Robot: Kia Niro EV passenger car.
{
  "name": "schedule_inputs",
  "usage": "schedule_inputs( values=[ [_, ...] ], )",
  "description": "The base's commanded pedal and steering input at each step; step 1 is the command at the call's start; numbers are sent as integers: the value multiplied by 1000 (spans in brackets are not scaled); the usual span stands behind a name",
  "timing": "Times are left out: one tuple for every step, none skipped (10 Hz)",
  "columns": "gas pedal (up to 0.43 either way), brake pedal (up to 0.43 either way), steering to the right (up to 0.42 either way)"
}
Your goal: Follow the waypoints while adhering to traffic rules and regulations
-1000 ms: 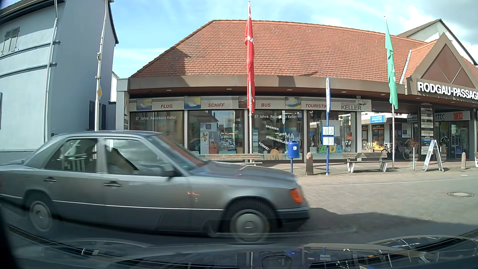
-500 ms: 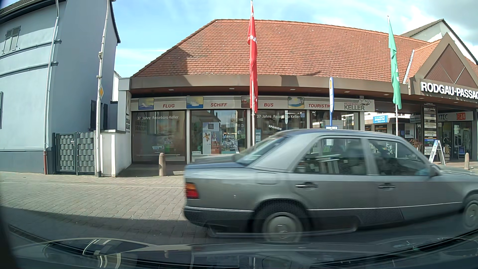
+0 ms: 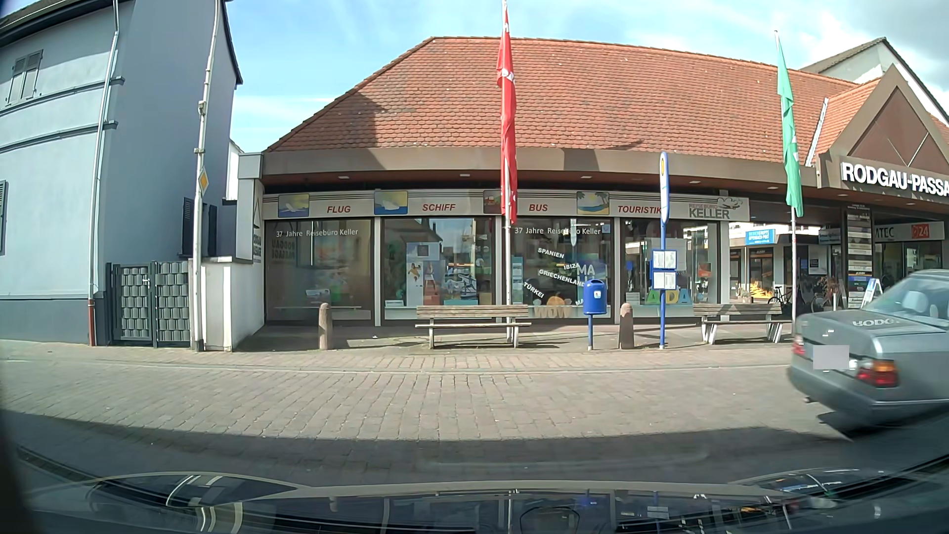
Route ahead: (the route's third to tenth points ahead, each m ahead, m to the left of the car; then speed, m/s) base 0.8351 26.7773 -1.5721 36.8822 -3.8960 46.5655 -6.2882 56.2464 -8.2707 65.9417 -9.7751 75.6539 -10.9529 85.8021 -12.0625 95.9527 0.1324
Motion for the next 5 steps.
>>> schedule_inputs(
  values=[
    [0, 116, -323],
    [0, 116, -323],
    [0, 116, -323],
    [0, 116, -323],
    [0, 116, -323]
  ],
)
